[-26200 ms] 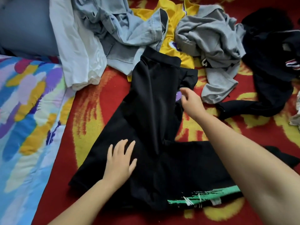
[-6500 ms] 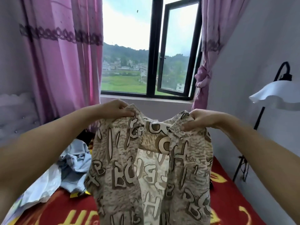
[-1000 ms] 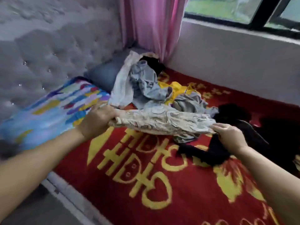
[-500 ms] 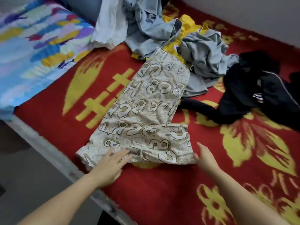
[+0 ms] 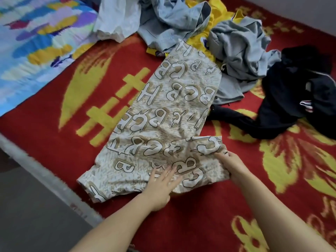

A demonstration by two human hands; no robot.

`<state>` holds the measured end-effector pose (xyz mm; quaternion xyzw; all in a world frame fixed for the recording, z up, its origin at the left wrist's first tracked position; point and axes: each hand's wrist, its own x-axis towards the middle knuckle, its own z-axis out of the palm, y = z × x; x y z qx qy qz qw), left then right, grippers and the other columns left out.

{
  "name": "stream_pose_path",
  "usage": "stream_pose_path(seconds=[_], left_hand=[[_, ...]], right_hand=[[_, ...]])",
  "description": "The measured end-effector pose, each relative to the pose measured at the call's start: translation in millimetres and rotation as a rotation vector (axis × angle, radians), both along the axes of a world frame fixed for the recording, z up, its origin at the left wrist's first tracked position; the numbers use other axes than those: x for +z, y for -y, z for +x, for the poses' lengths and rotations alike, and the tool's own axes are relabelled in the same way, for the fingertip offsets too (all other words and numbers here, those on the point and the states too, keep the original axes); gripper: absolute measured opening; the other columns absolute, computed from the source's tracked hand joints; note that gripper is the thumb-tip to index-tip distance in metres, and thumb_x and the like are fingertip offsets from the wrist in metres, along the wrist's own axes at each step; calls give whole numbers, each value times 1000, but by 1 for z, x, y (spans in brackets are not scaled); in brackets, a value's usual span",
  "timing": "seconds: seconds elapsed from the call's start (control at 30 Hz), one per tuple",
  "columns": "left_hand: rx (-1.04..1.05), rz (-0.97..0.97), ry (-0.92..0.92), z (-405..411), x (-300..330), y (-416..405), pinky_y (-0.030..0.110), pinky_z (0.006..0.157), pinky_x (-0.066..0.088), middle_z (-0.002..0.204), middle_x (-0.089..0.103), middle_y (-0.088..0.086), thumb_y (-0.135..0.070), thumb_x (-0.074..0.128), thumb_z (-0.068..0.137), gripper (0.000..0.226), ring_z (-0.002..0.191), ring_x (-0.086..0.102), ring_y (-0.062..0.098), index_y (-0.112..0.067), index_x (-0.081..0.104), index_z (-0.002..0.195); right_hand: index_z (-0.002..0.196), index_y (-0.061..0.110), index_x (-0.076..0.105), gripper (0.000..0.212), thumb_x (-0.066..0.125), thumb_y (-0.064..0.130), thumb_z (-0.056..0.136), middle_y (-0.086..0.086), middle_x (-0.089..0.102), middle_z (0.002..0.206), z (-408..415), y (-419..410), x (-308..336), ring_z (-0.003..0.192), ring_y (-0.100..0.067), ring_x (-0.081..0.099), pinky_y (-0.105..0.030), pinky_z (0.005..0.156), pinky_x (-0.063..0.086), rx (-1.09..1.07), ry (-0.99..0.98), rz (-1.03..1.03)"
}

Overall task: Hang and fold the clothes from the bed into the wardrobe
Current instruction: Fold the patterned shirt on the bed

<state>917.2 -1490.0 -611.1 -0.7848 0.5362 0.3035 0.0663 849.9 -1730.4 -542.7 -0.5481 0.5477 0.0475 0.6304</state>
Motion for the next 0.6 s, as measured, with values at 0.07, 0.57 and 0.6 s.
stream_pose_path(seconds=[0.07,0.57,0.6], left_hand=[[-4,-9,-56,4,5,0,58,111,-15,158,-21,4,-40,42,96,77,145,-20,22,-27,-9,152],[387,-493,-343,76,61,-57,37,76,51,95,66,3,-22,41,88,28,90,61,22,-13,67,95],[378,-645,-232,90,63,-54,35,69,53,87,65,2,-21,41,85,27,83,62,22,-12,66,88]], right_hand=[[92,3,60,4,59,5,89,-8,59,70,35,-15,22,58,-18,58,-25,51,48,12,88,125],[138,11,51,45,42,24,96,-9,44,146,98,-128,-8,141,-26,32,-58,115,13,899,184,-1232],[140,11,47,49,40,29,94,-10,41,149,96,-127,-11,142,-25,28,-58,114,6,749,142,-1269]])
